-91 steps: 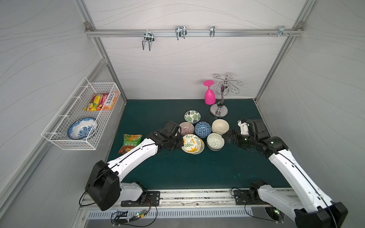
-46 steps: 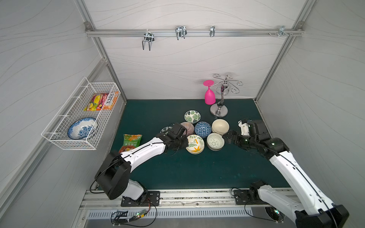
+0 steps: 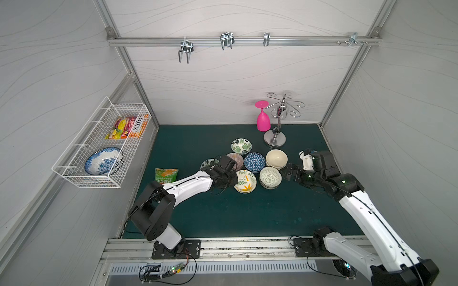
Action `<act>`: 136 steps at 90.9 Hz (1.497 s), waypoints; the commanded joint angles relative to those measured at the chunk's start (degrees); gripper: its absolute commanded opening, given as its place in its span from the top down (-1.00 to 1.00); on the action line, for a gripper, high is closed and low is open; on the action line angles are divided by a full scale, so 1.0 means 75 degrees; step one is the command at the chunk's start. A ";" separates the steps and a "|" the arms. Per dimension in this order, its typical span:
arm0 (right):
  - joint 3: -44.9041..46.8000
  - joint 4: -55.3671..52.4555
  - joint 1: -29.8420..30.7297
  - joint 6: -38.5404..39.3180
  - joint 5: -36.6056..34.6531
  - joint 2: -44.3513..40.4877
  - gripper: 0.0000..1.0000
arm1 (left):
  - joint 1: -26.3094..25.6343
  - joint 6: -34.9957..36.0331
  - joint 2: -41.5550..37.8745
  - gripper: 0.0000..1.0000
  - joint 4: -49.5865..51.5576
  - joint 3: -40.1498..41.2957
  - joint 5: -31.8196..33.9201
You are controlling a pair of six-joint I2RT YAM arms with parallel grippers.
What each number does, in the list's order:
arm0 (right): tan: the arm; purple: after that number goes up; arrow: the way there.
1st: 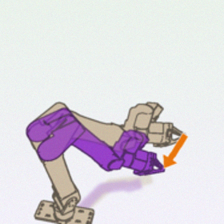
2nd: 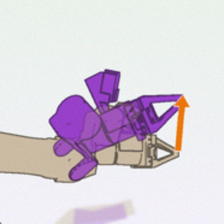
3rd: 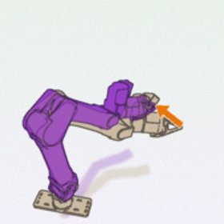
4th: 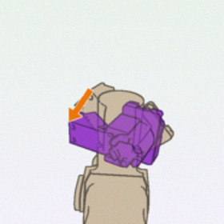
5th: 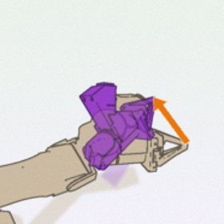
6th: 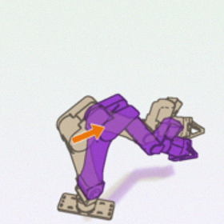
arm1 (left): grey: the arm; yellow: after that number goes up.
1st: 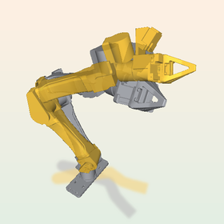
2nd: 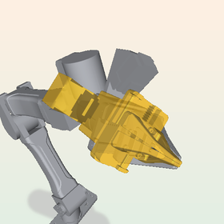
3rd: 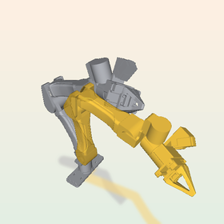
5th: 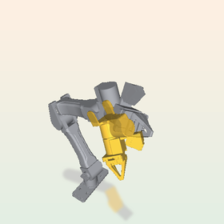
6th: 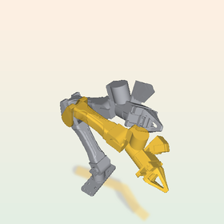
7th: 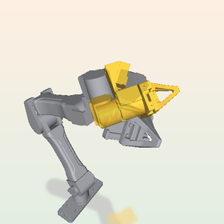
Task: Stack the bowls
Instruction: Place the bowl on the bowl.
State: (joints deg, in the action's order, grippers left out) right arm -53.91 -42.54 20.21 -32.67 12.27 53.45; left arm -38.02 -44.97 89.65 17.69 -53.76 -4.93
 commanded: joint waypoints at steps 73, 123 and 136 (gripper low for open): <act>-0.0333 -0.0316 -0.0034 0.0185 0.0040 0.0088 -0.98 | -0.0220 0.0274 -0.0161 0.35 -0.0073 -0.0076 0.0755; -0.1801 -0.0468 0.0689 0.0653 0.0195 0.1993 -0.89 | -0.0220 0.0537 -0.0173 0.38 0.0246 -0.0082 0.1145; -0.2072 -0.0344 0.0824 0.0574 0.0168 0.2422 -0.88 | -0.0220 0.0577 0.0059 0.53 0.0162 -0.0028 0.1033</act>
State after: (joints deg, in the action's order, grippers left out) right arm -67.48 -45.06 25.78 -28.80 14.55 69.93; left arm -39.53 -41.87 88.40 19.14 -53.56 2.87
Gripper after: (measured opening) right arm 0.941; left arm 0.252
